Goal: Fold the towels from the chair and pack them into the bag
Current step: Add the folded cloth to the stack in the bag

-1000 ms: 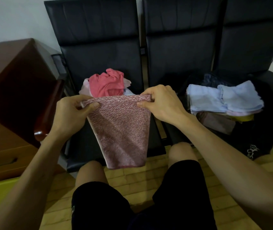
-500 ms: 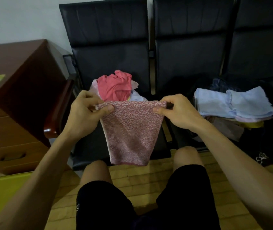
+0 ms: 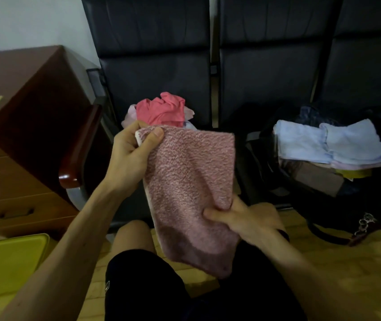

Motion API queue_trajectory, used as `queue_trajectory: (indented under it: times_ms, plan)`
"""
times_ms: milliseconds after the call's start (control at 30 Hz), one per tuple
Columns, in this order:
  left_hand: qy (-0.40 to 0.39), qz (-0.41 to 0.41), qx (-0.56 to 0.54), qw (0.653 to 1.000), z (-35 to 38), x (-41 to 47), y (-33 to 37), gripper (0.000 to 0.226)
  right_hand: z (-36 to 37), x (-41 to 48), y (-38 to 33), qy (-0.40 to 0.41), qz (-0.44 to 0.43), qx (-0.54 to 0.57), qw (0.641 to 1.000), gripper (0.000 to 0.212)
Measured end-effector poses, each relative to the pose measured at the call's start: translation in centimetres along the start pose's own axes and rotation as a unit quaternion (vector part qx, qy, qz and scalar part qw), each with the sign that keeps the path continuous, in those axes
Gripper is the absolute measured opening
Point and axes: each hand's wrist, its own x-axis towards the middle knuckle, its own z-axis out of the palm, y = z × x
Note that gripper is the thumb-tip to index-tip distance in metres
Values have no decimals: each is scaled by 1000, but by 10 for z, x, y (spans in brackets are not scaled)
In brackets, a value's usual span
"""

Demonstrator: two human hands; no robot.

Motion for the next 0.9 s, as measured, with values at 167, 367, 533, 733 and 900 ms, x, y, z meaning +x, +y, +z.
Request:
queue_trajectory:
  times_ms: [167,367,533,733,900]
  plan:
    - [48,-77,21,996,-12,7,-12,15,8,-9,14,-18,29,54,998,30]
    - [35,-371,-182,910,-19,9,-34,28,6,-18,-13,-13,43,65,997,33]
    - [13,-339,-505,793,2,-28,-57,61,17,-25,-31,18,36,104,994,22]
    - [-134,-363,-599,701,36,-83,-77,119,20,-21,-35,98,10,151,984,18]
    - [-160,-424,-388,803,31,-83,-76,65,10,-13,-29,103,16,115,988,28]
